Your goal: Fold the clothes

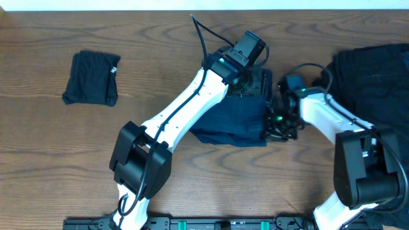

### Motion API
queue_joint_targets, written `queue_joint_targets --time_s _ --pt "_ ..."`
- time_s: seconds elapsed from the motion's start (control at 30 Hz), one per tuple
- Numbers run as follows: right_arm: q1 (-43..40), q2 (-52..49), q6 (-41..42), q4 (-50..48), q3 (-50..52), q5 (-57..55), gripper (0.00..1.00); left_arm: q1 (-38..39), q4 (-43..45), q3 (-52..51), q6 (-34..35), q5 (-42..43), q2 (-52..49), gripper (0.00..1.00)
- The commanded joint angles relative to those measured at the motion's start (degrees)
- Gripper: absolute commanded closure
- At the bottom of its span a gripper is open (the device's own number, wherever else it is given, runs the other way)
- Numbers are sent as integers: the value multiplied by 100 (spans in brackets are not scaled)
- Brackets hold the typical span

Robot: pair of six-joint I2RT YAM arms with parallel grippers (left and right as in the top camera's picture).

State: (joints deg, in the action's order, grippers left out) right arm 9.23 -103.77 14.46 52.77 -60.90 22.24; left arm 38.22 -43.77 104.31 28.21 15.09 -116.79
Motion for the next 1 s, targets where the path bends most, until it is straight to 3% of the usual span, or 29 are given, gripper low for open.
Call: queue_joint_targets --time_s 0.0,0.1,0.17,0.3,0.37,0.77,0.97 --pt "-385 605 -623 553 -798 184 80 -306 -144 153 -203 90 177 37" --pt "-608 1117 -946 966 -1309 664 81 -520 -468 142 -203 87 170 37" --pt "-669 1421 -940 946 -1445 745 82 -592 -640 90 -203 87 170 44" --pt "-654 1805 -935 505 -1451 739 99 -544 -752 -127 -271 96 170 78" --pt "-634 1779 -938 326 -1440 732 99 -446 -734 -271 -275 96 170 94" --pt "-623 144 -776 -1805 -1353 1174 99 155 -269 -1143 -522 96 168 94" --pt "-619 -632 -774 -2706 -1353 1587 99 262 485 -1751 -505 354 168 94"
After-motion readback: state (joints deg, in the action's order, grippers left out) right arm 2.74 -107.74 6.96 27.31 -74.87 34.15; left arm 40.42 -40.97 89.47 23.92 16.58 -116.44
